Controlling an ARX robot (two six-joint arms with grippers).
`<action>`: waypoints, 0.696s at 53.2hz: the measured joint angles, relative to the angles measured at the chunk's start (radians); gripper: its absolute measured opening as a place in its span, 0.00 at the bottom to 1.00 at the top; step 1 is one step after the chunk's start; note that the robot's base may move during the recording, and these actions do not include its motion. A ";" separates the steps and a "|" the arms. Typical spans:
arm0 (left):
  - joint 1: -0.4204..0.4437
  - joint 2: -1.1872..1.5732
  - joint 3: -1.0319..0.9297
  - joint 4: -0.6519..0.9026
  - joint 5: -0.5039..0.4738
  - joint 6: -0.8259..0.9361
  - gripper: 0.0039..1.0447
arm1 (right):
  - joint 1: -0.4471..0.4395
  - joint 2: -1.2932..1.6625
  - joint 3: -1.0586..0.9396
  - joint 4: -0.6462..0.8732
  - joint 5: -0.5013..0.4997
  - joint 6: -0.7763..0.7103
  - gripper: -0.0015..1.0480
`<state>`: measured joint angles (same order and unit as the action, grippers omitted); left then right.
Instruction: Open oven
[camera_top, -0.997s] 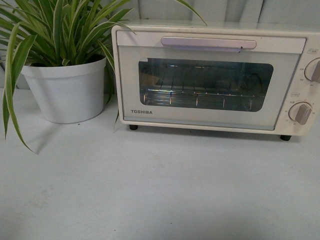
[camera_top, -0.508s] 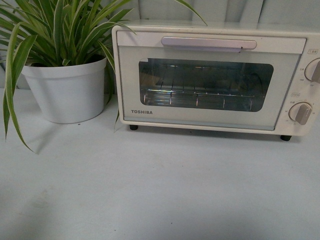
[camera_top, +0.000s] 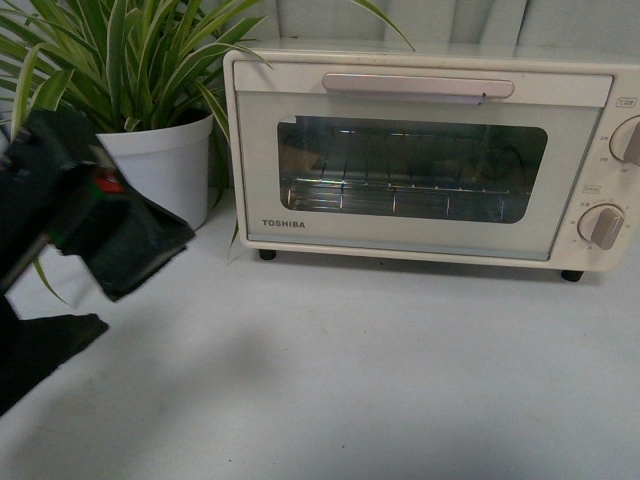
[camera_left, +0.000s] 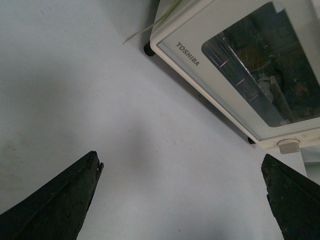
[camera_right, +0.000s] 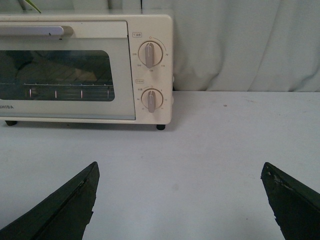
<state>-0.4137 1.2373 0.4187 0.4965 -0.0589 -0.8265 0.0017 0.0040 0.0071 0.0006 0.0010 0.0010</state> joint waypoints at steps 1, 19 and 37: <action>-0.006 0.023 0.008 0.010 0.000 -0.008 0.94 | 0.000 0.000 0.000 0.000 0.000 0.000 0.91; -0.116 0.366 0.191 0.055 0.000 -0.146 0.94 | 0.000 0.000 0.000 0.000 0.000 0.000 0.91; -0.134 0.426 0.231 0.038 -0.009 -0.196 0.94 | 0.000 0.000 0.000 0.000 0.000 0.000 0.91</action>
<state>-0.5480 1.6630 0.6498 0.5343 -0.0677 -1.0225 0.0017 0.0040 0.0071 0.0006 0.0010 0.0010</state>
